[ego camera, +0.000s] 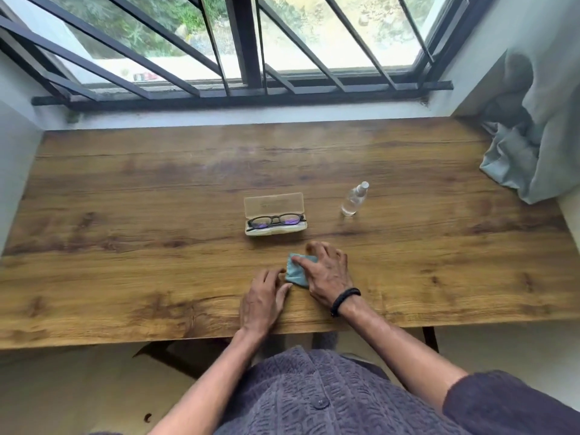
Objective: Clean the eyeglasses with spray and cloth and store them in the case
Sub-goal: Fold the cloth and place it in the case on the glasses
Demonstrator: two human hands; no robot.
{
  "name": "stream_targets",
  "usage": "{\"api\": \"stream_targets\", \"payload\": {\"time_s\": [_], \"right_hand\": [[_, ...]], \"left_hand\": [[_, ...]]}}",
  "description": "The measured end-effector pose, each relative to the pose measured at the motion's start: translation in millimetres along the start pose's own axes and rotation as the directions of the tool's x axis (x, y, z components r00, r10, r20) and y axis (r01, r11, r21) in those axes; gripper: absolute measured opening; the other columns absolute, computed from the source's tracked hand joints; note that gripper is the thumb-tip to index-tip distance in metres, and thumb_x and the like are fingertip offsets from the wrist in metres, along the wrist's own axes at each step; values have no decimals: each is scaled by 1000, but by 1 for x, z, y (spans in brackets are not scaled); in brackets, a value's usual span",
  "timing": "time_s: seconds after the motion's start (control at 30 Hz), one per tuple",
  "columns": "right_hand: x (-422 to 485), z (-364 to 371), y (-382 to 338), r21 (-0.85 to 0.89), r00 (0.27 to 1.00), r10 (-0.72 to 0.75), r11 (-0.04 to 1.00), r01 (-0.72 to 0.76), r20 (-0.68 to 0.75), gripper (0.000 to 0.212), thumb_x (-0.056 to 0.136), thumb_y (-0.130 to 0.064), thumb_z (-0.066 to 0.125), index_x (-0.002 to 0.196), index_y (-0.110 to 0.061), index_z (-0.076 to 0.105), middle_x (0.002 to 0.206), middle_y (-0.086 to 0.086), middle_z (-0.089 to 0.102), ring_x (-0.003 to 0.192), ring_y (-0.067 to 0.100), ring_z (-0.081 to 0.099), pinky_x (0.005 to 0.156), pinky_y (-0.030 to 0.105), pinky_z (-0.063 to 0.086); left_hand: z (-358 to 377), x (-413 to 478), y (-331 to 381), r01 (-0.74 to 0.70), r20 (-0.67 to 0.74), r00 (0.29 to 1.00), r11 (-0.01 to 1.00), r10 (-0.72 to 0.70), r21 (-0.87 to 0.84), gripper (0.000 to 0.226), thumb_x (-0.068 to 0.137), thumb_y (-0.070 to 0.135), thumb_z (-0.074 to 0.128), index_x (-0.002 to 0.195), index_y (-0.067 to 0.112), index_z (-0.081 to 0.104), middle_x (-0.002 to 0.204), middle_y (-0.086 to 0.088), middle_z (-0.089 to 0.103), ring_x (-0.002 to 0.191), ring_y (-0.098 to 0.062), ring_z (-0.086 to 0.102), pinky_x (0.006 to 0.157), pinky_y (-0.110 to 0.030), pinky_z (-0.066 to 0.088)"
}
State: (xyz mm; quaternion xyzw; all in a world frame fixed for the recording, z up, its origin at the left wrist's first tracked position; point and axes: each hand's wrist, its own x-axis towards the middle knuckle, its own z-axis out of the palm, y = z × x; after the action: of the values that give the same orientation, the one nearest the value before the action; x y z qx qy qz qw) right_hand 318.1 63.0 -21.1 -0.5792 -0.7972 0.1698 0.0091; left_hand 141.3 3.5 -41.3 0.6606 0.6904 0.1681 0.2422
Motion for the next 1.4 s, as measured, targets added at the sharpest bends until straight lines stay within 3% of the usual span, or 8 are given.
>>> {"api": "stream_targets", "payload": {"time_s": [0.23, 0.5, 0.67, 0.77, 0.87, 1.0, 1.2, 1.4], "right_hand": [[5, -2, 0, -36, 1000, -20, 999, 20, -3, 47, 82, -49, 38, 122, -42, 64, 124, 4, 57, 112, 30, 53, 85, 45, 43], [5, -4, -2, -7, 999, 12, 1000, -12, 48, 55, 83, -45, 31, 131, -45, 57, 131, 5, 54, 118, 30, 50, 90, 46, 39], [-12, -7, 17, 174, 985, 148, 976, -130, -91, 45, 89, -23, 54, 132, -36, 60, 127, 3, 58, 116, 26, 52, 91, 44, 37], [-34, -7, 29, 230, 946, 262, 949, -216, -190, 33, 85, -16, 66, 116, -27, 69, 114, 2, 63, 108, 25, 57, 88, 42, 37], [-51, -1, 23, 147, 957, 167, 980, -135, -237, 14, 80, -21, 71, 94, -25, 69, 99, -2, 64, 97, 22, 58, 81, 36, 35], [-48, 8, -12, 73, 985, -10, 997, 23, -173, 10, 78, -31, 69, 85, -25, 66, 87, -3, 62, 85, 22, 60, 76, 38, 39], [-20, 7, -48, 16, 999, 4, 1000, -3, -53, 17, 70, -29, 73, 83, -21, 66, 81, 1, 66, 77, 25, 63, 70, 37, 44], [-16, 11, -55, -37, 999, 26, 999, -27, -31, 20, 68, -29, 74, 84, -18, 67, 79, 2, 67, 72, 27, 63, 69, 39, 46]], "left_hand": [[0, -5, -6, -182, -10, 983, 979, 184, 94, 16, 97, 34, 62, 110, 25, 67, 96, -1, 59, 73, -22, 62, 50, -27, 41], [-2, -13, -11, -181, -24, 983, 980, 183, 79, 13, 97, 32, 64, 107, 25, 69, 92, 0, 57, 74, -18, 59, 51, -23, 39], [-3, -18, -13, -109, -60, 992, 994, 109, 10, 20, 97, 29, 67, 114, 21, 73, 98, -3, 63, 74, -20, 64, 54, -30, 55], [-8, -9, -7, -24, -83, 996, 998, 19, -51, 25, 98, 24, 66, 119, 14, 72, 103, -7, 66, 79, -22, 67, 61, -30, 56], [-14, 15, 0, 0, -56, 998, 998, -4, -60, 26, 99, 23, 64, 123, 13, 70, 107, -8, 65, 83, -23, 67, 64, -29, 54], [-22, 51, 10, -46, 65, 997, 998, 43, 40, 28, 97, 26, 66, 125, 21, 70, 108, -9, 62, 88, -28, 66, 68, -34, 53], [-26, 68, 18, -169, 165, 976, 973, 143, 155, 26, 97, 27, 64, 121, 19, 70, 113, -10, 59, 104, -28, 61, 72, -34, 48], [-28, 74, 21, -145, 192, 975, 974, 111, 174, 15, 94, 24, 68, 104, 14, 71, 109, -8, 59, 103, -28, 60, 75, -34, 49]]}}
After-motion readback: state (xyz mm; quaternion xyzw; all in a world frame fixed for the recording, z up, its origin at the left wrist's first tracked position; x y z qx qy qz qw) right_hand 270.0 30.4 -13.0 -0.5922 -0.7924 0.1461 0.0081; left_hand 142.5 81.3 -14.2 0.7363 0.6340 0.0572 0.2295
